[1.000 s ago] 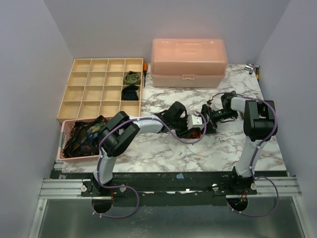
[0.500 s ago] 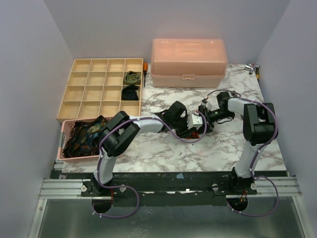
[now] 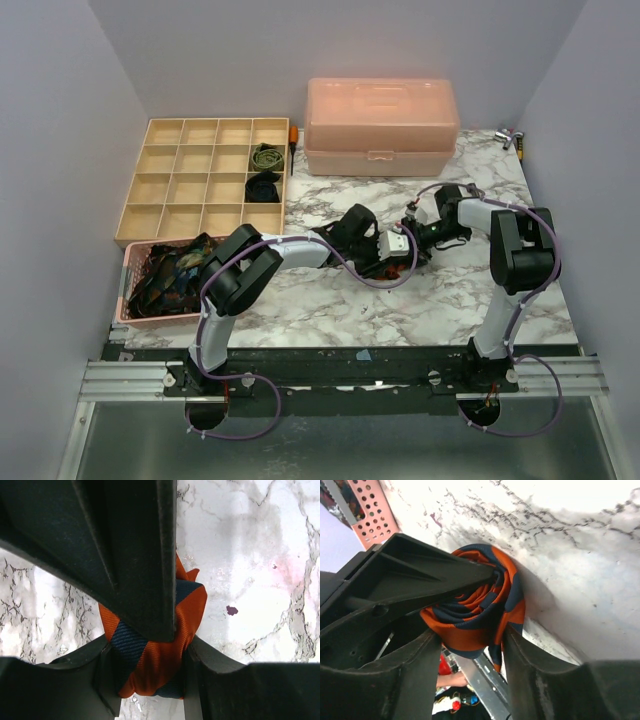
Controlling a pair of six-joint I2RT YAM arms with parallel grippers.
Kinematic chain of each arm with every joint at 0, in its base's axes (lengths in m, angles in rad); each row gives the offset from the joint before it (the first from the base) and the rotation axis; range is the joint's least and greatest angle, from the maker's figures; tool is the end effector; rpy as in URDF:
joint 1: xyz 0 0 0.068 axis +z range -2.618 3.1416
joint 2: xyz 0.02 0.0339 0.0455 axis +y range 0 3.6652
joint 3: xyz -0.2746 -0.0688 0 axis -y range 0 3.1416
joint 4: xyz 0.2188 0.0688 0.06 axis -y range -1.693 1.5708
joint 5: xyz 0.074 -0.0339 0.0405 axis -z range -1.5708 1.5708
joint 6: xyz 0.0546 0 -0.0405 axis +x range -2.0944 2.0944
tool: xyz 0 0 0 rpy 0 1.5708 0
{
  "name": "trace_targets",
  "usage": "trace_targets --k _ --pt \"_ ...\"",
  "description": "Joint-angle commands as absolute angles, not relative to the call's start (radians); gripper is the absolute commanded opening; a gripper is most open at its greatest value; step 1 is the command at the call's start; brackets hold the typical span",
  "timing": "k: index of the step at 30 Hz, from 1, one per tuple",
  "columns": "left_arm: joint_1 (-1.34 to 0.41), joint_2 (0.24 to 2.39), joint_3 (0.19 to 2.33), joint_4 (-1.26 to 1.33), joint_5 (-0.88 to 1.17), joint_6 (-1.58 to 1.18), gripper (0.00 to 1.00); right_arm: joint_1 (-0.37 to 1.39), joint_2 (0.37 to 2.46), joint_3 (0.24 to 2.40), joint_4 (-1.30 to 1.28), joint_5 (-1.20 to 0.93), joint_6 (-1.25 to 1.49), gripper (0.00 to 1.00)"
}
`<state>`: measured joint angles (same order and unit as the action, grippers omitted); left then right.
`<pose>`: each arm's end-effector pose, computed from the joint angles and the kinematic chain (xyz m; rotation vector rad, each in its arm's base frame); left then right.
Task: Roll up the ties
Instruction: Roll the tie at the center of the board, then pick up the tie at the center of the board.
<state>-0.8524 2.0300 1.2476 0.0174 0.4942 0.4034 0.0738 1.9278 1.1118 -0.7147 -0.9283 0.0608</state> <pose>0.2617 -0.3387 0.1634 1.5808 1.7487 -0.7988 0.3098 0.0667 0.1459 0.0461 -2.7868 -1.3959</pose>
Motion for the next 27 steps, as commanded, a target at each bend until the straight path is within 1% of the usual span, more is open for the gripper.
trace_targets --k 1,3,4,5,6,7,8,9,10,11,14,16,18,22,25,27 --pt "-0.854 2.102 1.198 -0.149 0.458 0.405 0.09 0.08 1.929 1.101 -0.712 -0.922 0.052 0.43" --pt "-0.854 2.103 1.198 -0.146 0.456 0.403 0.1 0.081 1.926 1.091 -0.707 -0.931 0.058 0.3" --pt "-0.854 2.105 1.198 -0.145 0.455 0.402 0.11 0.081 1.927 1.089 -0.707 -0.932 0.058 0.26" --pt "-0.855 2.104 1.2 -0.145 0.454 0.402 0.13 0.081 1.93 1.091 -0.707 -0.932 0.055 0.2" --pt "-0.855 2.103 1.201 -0.144 0.453 0.4 0.17 0.081 1.936 1.095 -0.712 -0.93 0.049 0.11" --pt "-0.854 2.102 1.201 -0.142 0.452 0.398 0.26 0.081 1.94 1.099 -0.715 -0.921 0.044 0.02" --pt "-0.854 2.097 1.199 -0.136 0.455 0.397 0.33 0.081 1.942 1.103 -0.715 -0.911 0.041 0.01" --pt "-0.853 2.087 1.188 -0.121 0.462 0.395 0.42 0.081 1.94 1.103 -0.715 -0.901 0.036 0.01" --pt "-0.85 2.068 1.17 -0.098 0.467 0.387 0.49 0.081 1.934 1.102 -0.71 -0.891 0.035 0.01" --pt "-0.847 2.043 1.155 -0.07 0.475 0.379 0.54 0.081 1.923 1.099 -0.704 -0.88 0.036 0.01" --pt "-0.84 1.973 1.122 -0.007 0.486 0.345 0.65 0.081 1.9 1.095 -0.69 -0.866 0.038 0.01" --pt "-0.836 1.918 1.102 0.054 0.487 0.316 0.75 0.081 1.89 1.091 -0.682 -0.855 0.041 0.0" --pt "-0.833 1.865 1.089 0.092 0.479 0.289 0.98 0.081 1.885 1.084 -0.675 -0.85 0.039 0.0" --pt "-0.808 1.729 0.99 0.229 0.481 0.274 0.98 0.081 1.872 1.045 -0.634 -0.844 0.025 0.0" --pt "-0.793 1.621 0.878 0.374 0.362 0.256 0.98 0.081 1.848 1.017 -0.59 -0.835 0.031 0.01" --pt "-0.77 1.554 0.835 0.407 0.335 0.267 0.98 0.081 1.831 1.012 -0.574 -0.834 0.028 0.01"
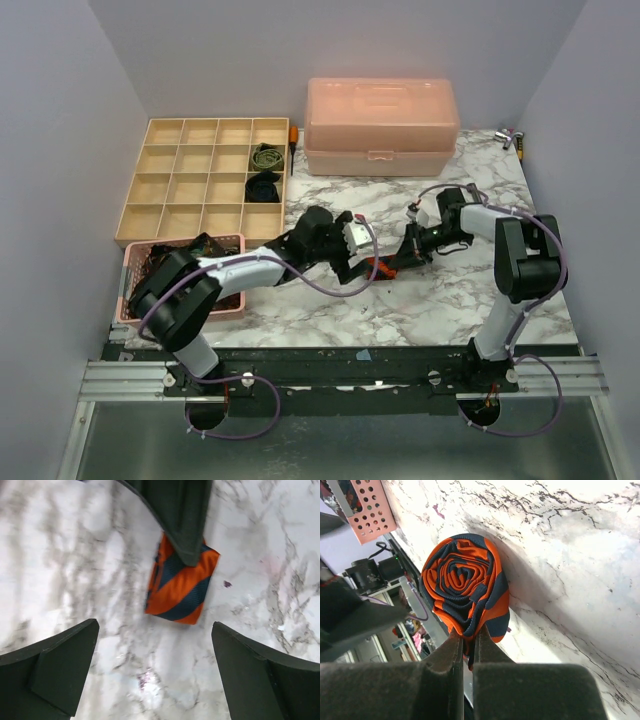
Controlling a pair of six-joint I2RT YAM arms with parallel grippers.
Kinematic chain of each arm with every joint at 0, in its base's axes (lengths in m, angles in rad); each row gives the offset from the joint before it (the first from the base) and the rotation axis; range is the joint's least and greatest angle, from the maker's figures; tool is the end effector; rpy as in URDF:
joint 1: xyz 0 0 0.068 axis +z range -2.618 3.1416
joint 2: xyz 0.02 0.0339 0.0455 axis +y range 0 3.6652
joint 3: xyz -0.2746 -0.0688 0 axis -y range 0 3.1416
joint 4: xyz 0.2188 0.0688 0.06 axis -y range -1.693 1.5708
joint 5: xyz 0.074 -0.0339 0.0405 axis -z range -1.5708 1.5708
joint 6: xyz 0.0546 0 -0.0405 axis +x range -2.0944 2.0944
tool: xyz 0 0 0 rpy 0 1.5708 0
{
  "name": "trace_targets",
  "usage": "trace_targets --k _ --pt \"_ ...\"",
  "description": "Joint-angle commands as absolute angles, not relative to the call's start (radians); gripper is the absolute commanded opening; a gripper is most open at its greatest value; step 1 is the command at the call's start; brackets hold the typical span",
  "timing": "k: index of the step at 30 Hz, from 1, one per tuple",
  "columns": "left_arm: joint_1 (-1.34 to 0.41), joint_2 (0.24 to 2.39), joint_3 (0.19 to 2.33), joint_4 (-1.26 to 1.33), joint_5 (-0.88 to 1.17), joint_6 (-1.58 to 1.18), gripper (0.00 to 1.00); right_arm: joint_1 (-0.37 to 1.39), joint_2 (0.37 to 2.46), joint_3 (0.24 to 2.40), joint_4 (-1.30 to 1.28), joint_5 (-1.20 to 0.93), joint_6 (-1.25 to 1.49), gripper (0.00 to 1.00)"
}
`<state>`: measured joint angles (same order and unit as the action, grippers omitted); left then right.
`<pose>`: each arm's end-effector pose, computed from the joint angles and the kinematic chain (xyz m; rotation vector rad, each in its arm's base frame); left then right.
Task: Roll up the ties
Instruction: Pick up the tie at the center of the board.
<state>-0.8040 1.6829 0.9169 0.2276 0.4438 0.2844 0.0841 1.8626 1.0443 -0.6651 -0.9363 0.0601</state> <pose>0.2300 -0.2725 0.2147 1.3362 1.6813 -0.7750 0.2969 0.0692 0.1518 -0.0951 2.7886 1.4156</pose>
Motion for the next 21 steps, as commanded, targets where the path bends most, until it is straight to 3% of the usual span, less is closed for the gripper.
trace_targets --k 1,3,7,11,21 --pt "-0.75 1.524 0.835 0.377 0.348 0.265 0.98 0.083 1.826 1.016 -0.574 -0.836 0.02 0.0" --pt "-0.702 1.496 0.891 0.228 0.404 0.263 0.98 0.085 1.822 1.034 -0.589 -0.844 -0.019 0.01" --pt "-0.561 1.461 0.96 0.034 0.721 0.258 0.98 0.09 1.774 1.061 -0.589 -0.868 -0.04 0.01" --pt "-0.555 1.384 0.937 0.011 0.669 0.362 0.98 0.099 1.694 1.086 -0.558 -0.865 -0.03 0.01" --pt "-0.555 1.108 0.766 0.235 0.511 0.612 0.98 0.214 1.52 1.227 -0.513 -0.741 -0.127 0.01"
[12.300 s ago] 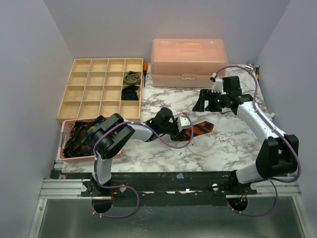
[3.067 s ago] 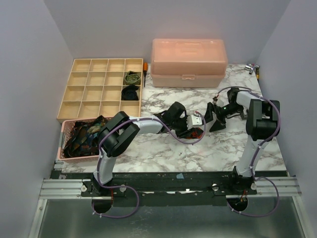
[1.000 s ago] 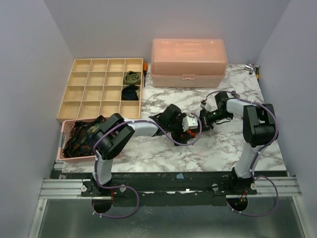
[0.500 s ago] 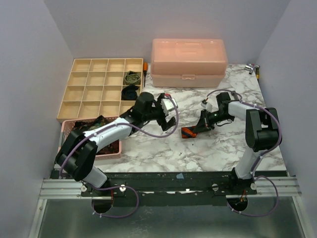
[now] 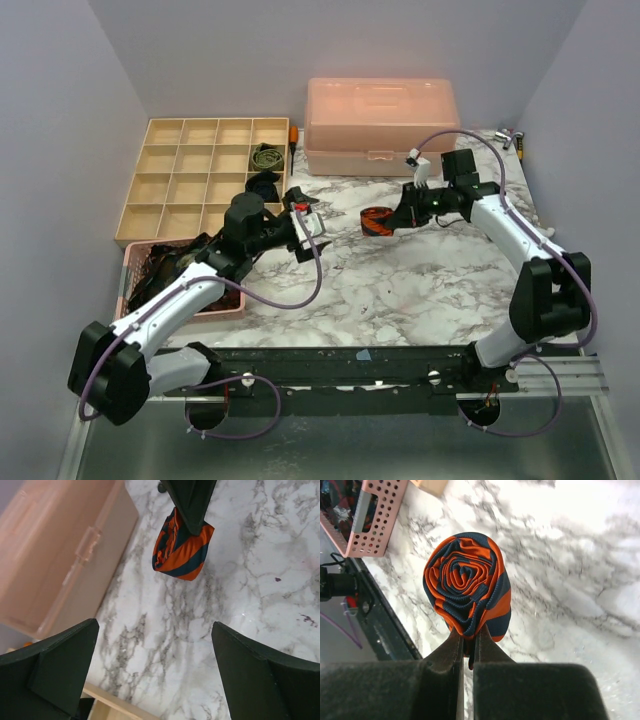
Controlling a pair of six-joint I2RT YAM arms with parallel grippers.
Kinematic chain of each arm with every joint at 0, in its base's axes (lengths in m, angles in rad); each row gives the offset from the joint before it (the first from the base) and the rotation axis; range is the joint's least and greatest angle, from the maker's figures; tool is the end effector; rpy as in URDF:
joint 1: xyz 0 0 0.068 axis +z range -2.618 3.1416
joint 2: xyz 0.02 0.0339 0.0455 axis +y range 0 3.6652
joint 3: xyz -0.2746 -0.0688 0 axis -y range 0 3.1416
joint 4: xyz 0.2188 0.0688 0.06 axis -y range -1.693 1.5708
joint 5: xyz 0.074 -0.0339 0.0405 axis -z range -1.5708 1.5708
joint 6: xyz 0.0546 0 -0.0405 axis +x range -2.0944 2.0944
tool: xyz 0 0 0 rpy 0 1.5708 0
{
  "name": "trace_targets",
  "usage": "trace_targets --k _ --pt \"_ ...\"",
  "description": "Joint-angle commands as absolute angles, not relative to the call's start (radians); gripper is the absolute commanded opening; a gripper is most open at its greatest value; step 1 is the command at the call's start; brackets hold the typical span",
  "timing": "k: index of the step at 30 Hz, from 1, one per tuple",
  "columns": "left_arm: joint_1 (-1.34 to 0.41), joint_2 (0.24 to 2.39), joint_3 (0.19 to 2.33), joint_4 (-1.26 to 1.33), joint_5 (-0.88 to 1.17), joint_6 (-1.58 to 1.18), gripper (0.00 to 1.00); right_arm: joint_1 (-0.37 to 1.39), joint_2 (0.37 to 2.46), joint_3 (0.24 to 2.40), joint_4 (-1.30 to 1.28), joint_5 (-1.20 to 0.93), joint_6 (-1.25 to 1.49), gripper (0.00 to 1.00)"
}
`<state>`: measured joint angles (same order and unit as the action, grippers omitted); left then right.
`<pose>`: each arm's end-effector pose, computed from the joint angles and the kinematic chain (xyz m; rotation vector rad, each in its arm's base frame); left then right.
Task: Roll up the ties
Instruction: Pick up the tie at the center of the board, then place the tie in the storage box.
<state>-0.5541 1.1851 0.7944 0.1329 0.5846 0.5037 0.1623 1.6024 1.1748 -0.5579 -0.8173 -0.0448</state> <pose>0.2031 -0.1611 0.3096 1.2503 1.3242 -0.5681 0.3036 0.0901 0.2590 -0.5601 2.3570 1.0810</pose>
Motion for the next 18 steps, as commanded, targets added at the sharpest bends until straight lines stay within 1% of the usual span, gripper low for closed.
trace_targets --k 1,4,7,9,13,18 --pt "-0.555 1.091 0.755 0.264 0.495 0.61 0.98 0.232 1.496 1.232 -0.507 -0.724 -0.155 0.01" --pt "-0.555 1.04 0.719 0.344 0.47 0.65 0.98 0.272 1.431 1.242 -0.453 -0.68 -0.177 0.01" --pt "-0.555 1.033 0.758 0.289 0.42 0.668 0.98 0.306 1.383 1.246 -0.388 -0.638 -0.195 0.0" --pt "-0.538 1.047 0.823 0.227 0.378 0.592 0.98 0.327 1.356 1.24 -0.344 -0.609 -0.204 0.01" --pt "-0.454 1.07 0.957 0.064 0.449 0.4 0.98 0.363 1.33 1.23 -0.282 -0.575 -0.219 0.0" --pt "-0.37 1.122 1.089 -0.077 0.422 0.181 0.98 0.396 1.329 1.205 -0.173 -0.539 -0.198 0.01"
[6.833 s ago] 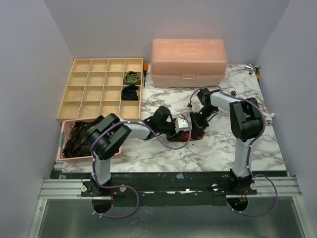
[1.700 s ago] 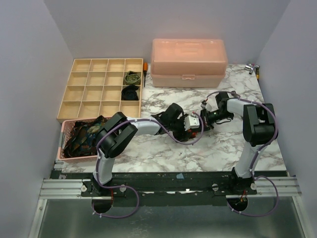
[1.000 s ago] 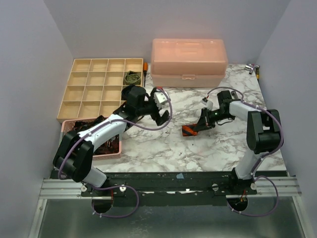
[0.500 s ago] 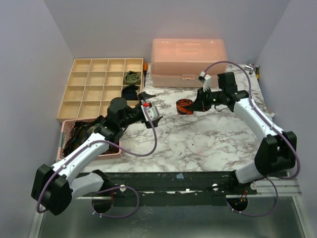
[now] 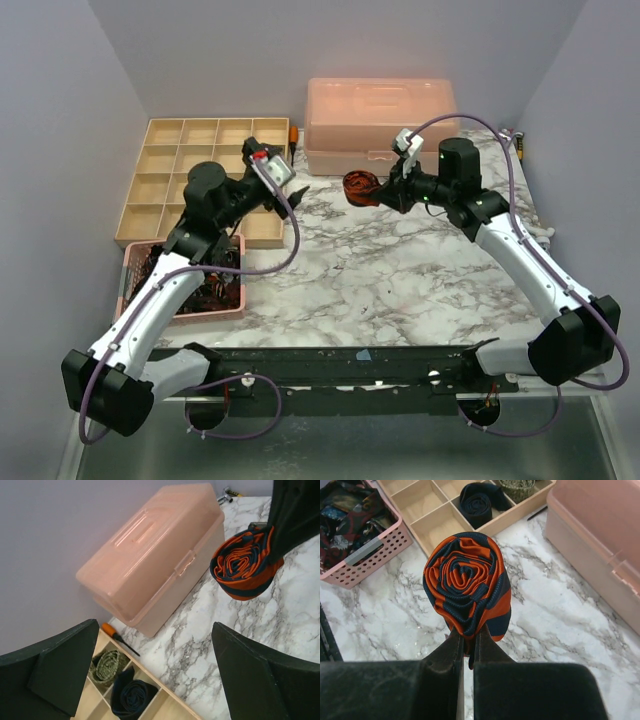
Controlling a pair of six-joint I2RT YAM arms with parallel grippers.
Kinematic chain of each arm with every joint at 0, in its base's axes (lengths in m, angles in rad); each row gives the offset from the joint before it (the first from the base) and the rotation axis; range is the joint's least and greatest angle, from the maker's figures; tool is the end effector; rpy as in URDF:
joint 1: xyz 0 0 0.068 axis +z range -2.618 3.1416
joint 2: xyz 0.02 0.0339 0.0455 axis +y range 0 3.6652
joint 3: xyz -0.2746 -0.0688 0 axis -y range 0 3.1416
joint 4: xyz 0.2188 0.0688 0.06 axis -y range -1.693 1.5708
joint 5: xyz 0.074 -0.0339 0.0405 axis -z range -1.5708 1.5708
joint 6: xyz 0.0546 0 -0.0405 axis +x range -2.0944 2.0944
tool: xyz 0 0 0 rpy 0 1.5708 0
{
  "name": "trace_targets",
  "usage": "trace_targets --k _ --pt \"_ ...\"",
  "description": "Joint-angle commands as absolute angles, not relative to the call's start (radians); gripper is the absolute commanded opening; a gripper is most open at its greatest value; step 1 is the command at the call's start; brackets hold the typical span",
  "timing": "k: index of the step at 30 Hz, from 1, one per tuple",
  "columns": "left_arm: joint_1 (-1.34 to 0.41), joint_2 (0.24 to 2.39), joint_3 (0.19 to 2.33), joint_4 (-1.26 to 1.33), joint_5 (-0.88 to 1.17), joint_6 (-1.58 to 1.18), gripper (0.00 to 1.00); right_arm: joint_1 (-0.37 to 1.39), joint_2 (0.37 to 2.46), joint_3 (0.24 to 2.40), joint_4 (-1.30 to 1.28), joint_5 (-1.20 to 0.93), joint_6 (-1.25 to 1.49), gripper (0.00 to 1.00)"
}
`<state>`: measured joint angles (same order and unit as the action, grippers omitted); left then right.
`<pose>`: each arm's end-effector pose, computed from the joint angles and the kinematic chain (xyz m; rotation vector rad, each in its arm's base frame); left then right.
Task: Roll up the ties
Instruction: Place the tie in the storage box.
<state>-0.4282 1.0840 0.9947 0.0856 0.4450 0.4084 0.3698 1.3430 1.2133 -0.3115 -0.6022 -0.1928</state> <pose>0.2068 -0.1202 0.3960 0.9471 1.2720 -0.3653 0.2595 0.1338 0.3614 -0.9156 1.7777 0.7168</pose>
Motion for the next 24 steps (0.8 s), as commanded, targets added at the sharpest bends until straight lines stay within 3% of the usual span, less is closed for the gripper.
trace_targets --k 1,16,24 --pt "-0.353 1.131 1.105 -0.097 0.41 0.15 0.98 0.404 1.335 1.203 -0.152 -0.531 -0.197 0.01" --pt "-0.115 1.131 1.145 -0.364 0.32 -0.049 0.98 0.606 1.63 1.251 0.158 -0.458 -0.135 0.01" --pt "-0.009 1.174 1.185 -0.489 0.341 -0.032 0.98 0.712 1.896 1.438 0.18 -0.398 -0.099 0.0"
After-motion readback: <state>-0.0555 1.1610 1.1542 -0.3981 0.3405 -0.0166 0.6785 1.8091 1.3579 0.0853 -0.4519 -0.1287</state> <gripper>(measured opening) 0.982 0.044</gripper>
